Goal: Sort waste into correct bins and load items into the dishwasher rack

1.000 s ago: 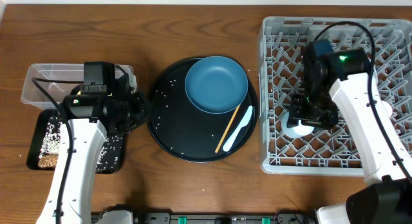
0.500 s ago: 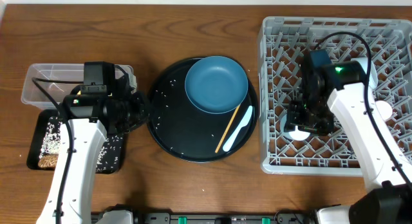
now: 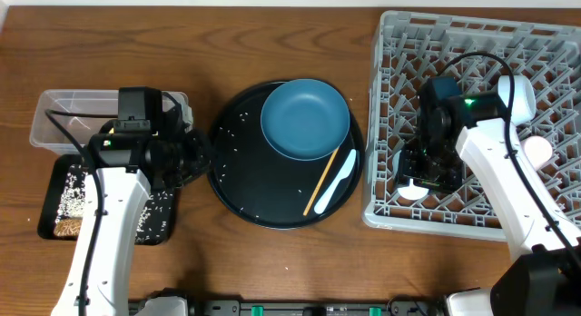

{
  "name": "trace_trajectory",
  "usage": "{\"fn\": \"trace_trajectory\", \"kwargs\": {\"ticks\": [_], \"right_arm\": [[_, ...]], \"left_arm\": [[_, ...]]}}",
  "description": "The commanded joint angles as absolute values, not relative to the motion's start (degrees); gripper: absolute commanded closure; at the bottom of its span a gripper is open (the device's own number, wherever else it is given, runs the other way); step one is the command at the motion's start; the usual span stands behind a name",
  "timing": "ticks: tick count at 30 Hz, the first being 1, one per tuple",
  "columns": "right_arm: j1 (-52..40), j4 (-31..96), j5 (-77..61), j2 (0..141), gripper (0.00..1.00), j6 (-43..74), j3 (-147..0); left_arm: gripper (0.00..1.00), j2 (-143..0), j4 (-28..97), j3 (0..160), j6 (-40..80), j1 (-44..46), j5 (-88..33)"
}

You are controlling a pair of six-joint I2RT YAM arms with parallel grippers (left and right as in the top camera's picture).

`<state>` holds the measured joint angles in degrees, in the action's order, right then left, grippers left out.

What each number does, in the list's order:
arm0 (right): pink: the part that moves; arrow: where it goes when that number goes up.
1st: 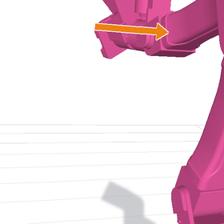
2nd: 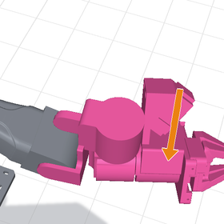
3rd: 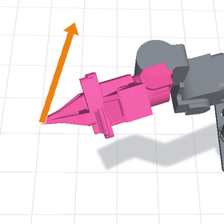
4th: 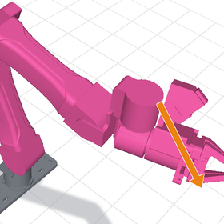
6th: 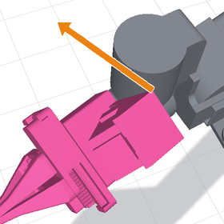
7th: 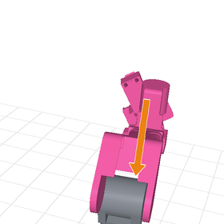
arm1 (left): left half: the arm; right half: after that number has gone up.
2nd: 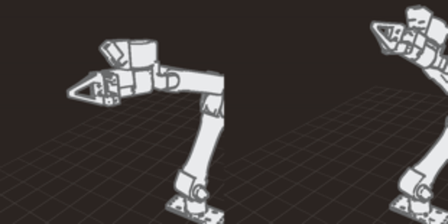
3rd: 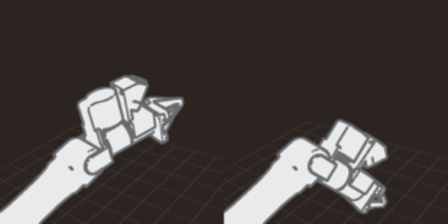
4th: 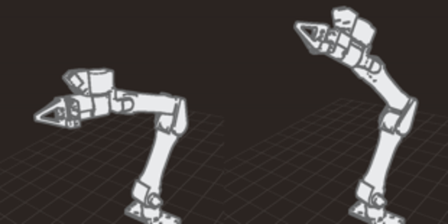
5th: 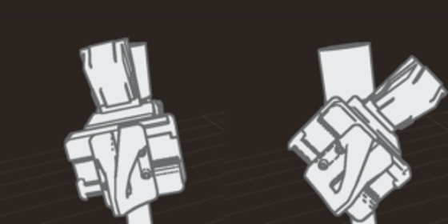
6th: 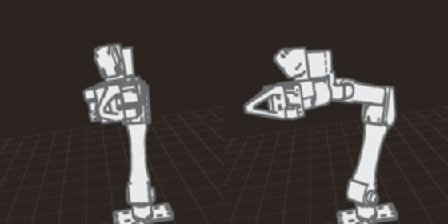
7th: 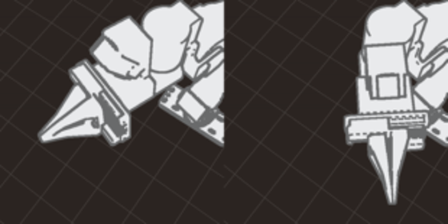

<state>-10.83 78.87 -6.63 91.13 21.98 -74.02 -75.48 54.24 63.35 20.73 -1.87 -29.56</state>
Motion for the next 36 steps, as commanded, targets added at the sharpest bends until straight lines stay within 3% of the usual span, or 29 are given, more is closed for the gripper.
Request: {"fn": "trace_trajectory", "kwargs": {"ticks": [1,12,36], "right_arm": [[-10.9,78.9,-6.7,92.2,0.91,20.9,-73.8],[-10.8,83.3,-14.3,92.2,0.91,17.9,-79.7],[-7.9,87.0,-14.4,92.2,0.94,18.9,-80.1]], "left_arm": [[0.83,-75.6,54.6,63.7,19.9,-2.0,-28.9],[0.83,-75.6,54.7,63.7,19.9,-2.0,-28.9],[0.83,-75.6,55.3,63.7,19.9,-2.0,-28.9]]}}
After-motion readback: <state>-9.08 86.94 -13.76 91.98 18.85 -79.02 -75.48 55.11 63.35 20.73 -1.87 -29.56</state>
